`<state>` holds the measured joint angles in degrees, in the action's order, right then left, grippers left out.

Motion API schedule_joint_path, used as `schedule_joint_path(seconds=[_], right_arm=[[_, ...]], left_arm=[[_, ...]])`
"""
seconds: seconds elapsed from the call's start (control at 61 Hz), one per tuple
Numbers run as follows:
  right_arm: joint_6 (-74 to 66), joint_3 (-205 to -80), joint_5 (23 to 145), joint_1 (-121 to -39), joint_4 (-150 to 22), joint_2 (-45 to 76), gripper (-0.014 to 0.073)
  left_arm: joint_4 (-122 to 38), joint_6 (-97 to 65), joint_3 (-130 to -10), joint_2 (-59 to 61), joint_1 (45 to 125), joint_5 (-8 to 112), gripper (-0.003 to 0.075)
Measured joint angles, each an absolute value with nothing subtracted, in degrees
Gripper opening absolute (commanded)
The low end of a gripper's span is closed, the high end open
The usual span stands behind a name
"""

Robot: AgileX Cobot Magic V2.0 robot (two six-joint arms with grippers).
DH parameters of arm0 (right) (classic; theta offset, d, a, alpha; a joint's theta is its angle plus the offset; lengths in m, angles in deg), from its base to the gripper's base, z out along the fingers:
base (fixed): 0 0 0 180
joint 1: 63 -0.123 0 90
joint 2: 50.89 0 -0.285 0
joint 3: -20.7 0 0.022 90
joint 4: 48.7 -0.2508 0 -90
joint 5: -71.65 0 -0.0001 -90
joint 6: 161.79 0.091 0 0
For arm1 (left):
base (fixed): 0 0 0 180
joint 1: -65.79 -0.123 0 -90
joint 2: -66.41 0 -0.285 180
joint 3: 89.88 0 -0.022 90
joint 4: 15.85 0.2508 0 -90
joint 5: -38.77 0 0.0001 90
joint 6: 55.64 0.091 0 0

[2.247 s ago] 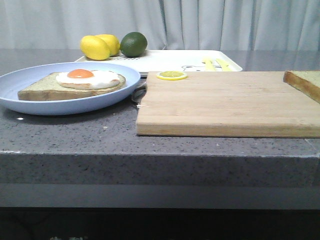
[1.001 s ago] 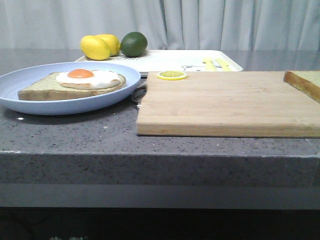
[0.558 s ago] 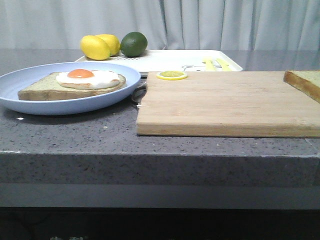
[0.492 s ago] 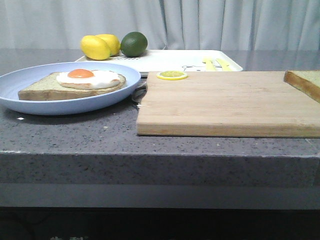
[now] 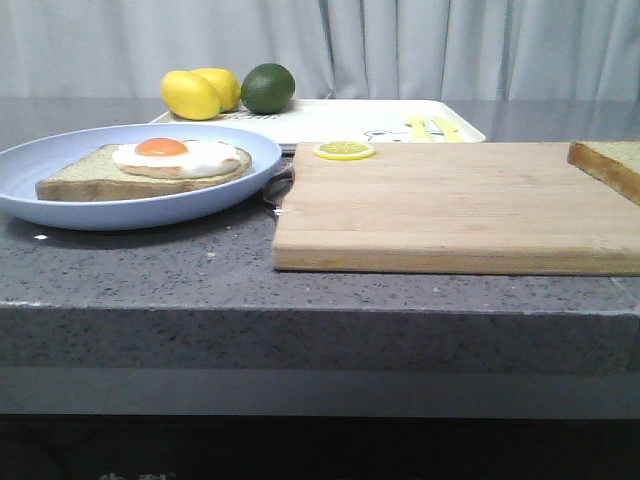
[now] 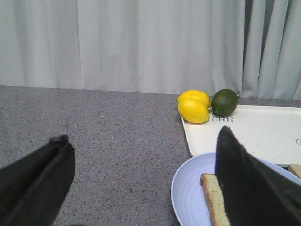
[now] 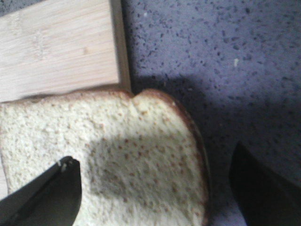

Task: Place bread and move sandwich to tray
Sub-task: 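Grasp the bread slice with the right gripper and lift it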

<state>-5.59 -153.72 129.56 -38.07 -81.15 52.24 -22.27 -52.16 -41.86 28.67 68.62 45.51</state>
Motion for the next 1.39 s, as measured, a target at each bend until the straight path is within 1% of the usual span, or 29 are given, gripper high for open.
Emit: schedule_joint_path(seconds=[0.197,0.262,0.312,0.361,0.377,0.427,0.541,0.574,0.656,0.705,0.837,1.05,1.198,1.296,1.394], right_arm=[[-7.7,-153.7,130.6,-38.0,-84.4,54.3,0.0641],[-8.0,-153.7,130.8,-38.0,-84.7,54.3,0.0611],[-8.0,-153.7,131.2,-38.0,-84.8,54.3,0.0549],[-8.0,-153.7,131.4,-38.0,-84.9,54.3,0.0461],[-8.0,-153.7,131.5,-38.0,-84.9,54.3,0.0427],[-8.0,-153.7,131.6,-38.0,-85.0,54.3,0.0283],[-8.0,-153.8,132.0,-37.6,-86.1,54.3,0.0057],[-8.0,-153.9,132.3,-37.5,-86.5,54.3,0.0002],[-8.0,-153.9,133.0,-37.1,-87.8,54.3,-0.0076],[-8.0,-153.9,133.4,-36.9,-88.4,54.3,-0.0063],[-8.0,-154.1,134.8,-36.2,-90.2,53.5,-0.0064],[-8.0,-156.3,138.5,-36.0,-95.6,47.6,-0.0064],[-7.5,-156.5,140.9,-36.1,-102.6,43.3,-0.0064],[-7.4,-156.5,141.2,-37.8,-108.1,42.1,-0.0064],[-7.4,-156.5,141.2,-41.9,-112.7,41.9,-0.0064]], left_arm=[[-22.3,-52.2,-41.9,28.7,68.6,45.5,0.0598],[-22.3,-52.2,-41.9,28.7,68.6,45.5,0.0598],[-22.3,-52.2,-41.9,28.7,68.6,45.5,0.0598],[-22.3,-52.2,-41.9,28.7,68.6,45.5,0.0598],[-22.3,-52.2,-41.9,28.7,68.6,45.5,0.0598],[-22.3,-52.2,-41.9,28.7,68.6,45.5,0.0598],[-22.3,-52.2,-41.9,28.7,68.6,45.5,0.0598],[-22.3,-52.2,-41.9,28.7,68.6,45.5,0.0598],[-22.3,-52.2,-41.9,28.7,68.6,45.5,0.0598],[-22.3,-52.2,-41.9,28.7,68.6,45.5,0.0598],[-22.3,-52.2,-41.9,28.7,68.6,45.5,0.0598],[-22.3,-52.2,-41.9,28.7,68.6,45.5,0.0598],[-22.3,-52.2,-41.9,28.7,68.6,45.5,0.0598],[-22.3,-52.2,-41.9,28.7,68.6,45.5,0.0598],[-22.3,-52.2,-41.9,28.7,68.6,45.5,0.0598]])
